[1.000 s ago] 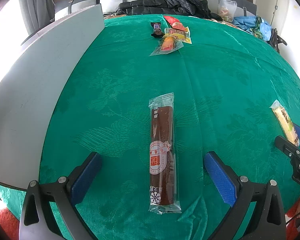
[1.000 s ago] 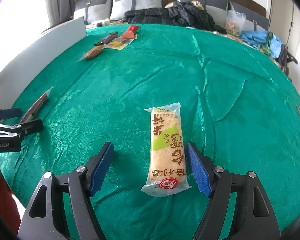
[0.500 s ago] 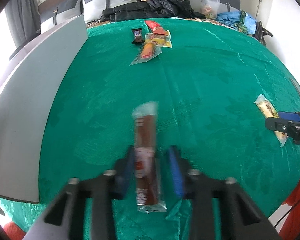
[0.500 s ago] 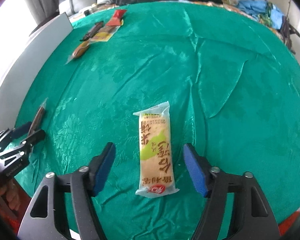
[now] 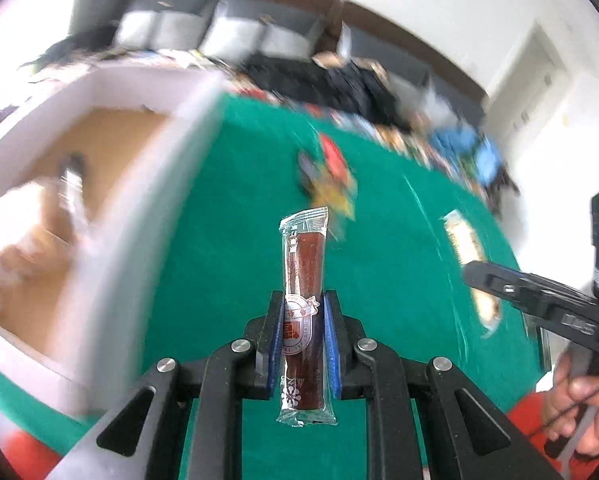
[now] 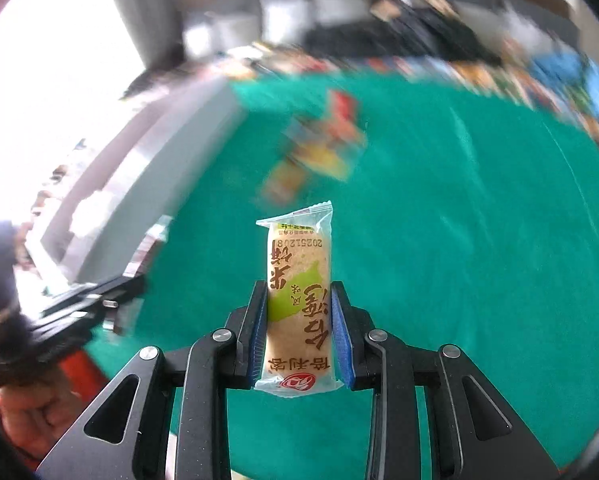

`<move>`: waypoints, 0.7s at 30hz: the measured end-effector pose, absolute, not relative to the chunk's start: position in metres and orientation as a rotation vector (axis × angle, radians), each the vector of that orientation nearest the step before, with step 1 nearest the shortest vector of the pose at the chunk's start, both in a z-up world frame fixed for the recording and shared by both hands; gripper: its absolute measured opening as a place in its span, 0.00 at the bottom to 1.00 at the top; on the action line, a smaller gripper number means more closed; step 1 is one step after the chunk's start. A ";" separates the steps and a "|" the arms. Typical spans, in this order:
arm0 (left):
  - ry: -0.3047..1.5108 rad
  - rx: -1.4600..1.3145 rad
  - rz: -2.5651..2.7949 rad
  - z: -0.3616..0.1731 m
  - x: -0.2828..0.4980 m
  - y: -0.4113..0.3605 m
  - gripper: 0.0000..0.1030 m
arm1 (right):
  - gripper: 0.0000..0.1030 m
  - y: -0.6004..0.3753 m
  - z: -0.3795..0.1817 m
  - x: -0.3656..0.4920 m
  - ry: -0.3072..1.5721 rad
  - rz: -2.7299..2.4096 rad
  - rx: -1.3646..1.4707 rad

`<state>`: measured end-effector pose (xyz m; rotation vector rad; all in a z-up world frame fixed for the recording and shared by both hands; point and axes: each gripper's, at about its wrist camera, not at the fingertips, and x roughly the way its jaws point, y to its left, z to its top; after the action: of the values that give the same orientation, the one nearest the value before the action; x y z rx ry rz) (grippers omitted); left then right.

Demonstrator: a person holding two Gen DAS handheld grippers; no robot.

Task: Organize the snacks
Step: 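Drop the wafer pack into the white box while the left tool drops the brown stick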

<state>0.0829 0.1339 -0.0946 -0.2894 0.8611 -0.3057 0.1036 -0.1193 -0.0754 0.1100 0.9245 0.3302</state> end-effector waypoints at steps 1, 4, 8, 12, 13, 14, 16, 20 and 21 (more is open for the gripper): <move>0.843 -0.302 -0.263 -0.085 0.088 0.157 0.17 | 0.30 -0.100 -0.061 0.109 0.900 0.375 0.103; 0.824 -0.287 -0.111 -0.069 0.104 0.221 0.17 | 0.30 -0.030 -0.020 0.128 0.841 0.534 0.085; 0.844 -0.231 0.078 -0.071 0.114 0.291 0.18 | 0.30 0.061 0.005 0.147 0.833 0.705 0.093; 0.880 -0.160 0.238 -0.084 0.113 0.333 0.41 | 0.51 0.123 -0.008 0.160 0.879 0.786 0.109; 0.880 -0.162 0.248 -0.086 0.109 0.337 0.59 | 0.56 0.130 -0.014 0.162 0.900 0.794 0.114; 0.870 -0.166 0.263 -0.088 0.102 0.340 0.74 | 0.55 0.129 -0.017 0.162 0.902 0.789 0.119; 0.834 -0.181 0.281 -0.089 0.089 0.339 0.84 | 0.56 0.118 -0.022 0.157 0.875 0.763 0.117; 0.842 -0.187 0.216 -0.092 0.078 0.305 0.84 | 0.63 0.064 -0.039 0.148 0.852 0.663 0.077; 0.840 -0.175 0.188 -0.089 0.076 0.290 0.84 | 0.65 0.039 -0.051 0.145 0.854 0.614 0.048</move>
<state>0.0756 0.2898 -0.0892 -0.1753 0.8404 0.1877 0.1445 0.0394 -0.0509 0.0484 0.8544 0.6143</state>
